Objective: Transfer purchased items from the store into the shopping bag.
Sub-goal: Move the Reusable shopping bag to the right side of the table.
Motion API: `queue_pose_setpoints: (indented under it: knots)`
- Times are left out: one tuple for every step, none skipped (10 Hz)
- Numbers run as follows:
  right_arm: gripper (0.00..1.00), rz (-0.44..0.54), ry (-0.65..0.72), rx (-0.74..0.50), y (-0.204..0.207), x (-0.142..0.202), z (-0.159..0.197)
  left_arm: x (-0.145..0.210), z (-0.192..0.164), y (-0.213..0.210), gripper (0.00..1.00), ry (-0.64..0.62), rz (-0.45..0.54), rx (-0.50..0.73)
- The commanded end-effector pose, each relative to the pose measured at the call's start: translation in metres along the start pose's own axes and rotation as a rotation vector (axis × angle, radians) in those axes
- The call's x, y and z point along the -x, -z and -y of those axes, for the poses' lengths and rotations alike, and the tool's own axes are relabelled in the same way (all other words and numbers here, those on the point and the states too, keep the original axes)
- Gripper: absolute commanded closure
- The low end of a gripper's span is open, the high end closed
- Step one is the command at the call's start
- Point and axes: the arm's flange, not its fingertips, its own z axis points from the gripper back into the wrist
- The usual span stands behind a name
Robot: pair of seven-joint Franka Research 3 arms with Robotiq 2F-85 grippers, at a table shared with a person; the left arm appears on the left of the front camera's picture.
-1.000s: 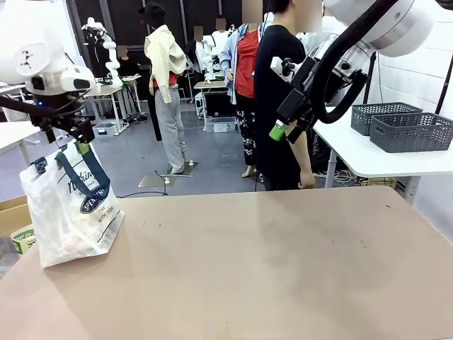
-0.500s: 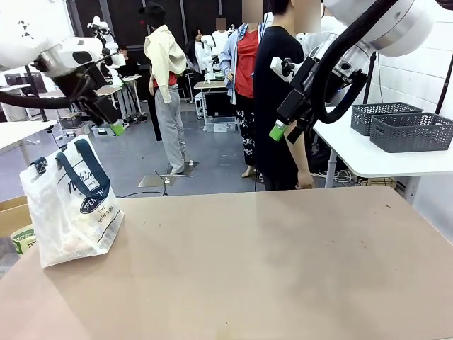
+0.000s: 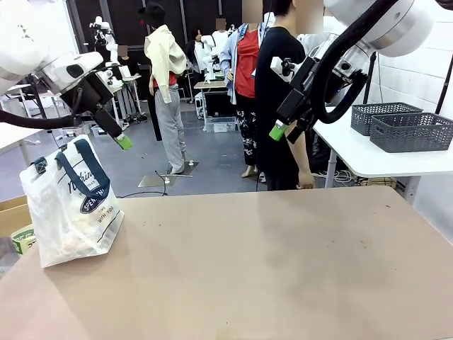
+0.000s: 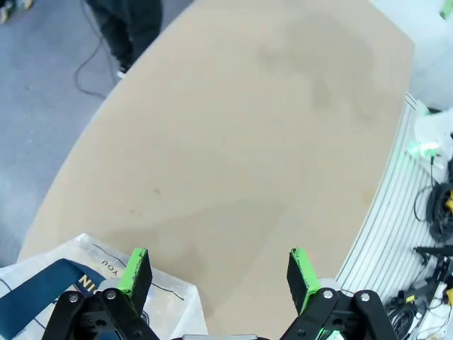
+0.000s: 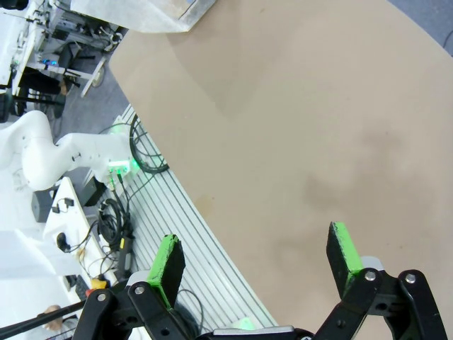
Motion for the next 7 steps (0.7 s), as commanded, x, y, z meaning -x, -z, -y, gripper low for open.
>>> queue_pose_setpoints:
  knots:
    - [0.00, -0.006, 0.015, -0.001, 0.0009, -0.0001, -0.0013, 0.0015, -0.0065, -0.0069, 0.00, 0.047, 0.033, 0.056]
    - [0.00, -0.006, 0.015, -0.001, 0.0009, -0.0001, -0.0013, 0.0018, -0.0067, -0.0076, 0.00, 0.052, 0.043, 0.078]
    - [0.00, -0.006, 0.015, -0.001, 0.0009, -0.0001, -0.0013, 0.0028, -0.0056, -0.0085, 0.00, 0.065, 0.055, 0.092]
    - [0.00, -0.006, 0.015, -0.001, 0.0009, -0.0001, -0.0013, 0.0035, -0.0041, -0.0102, 0.00, 0.059, 0.054, 0.068]
    - [0.00, -0.006, 0.015, -0.001, 0.0009, -0.0001, -0.0013, 0.0015, -0.0004, -0.0021, 0.00, 0.041, 0.026, 0.054]
    - [0.00, -0.006, 0.015, -0.001, 0.0009, -0.0001, -0.0013, 0.0015, -0.0004, -0.0021, 0.00, 0.041, 0.026, 0.054]
    - [0.00, -0.006, 0.015, -0.001, 0.0009, -0.0001, -0.0013, 0.0015, -0.0004, -0.0021, 0.00, 0.041, 0.026, 0.054]
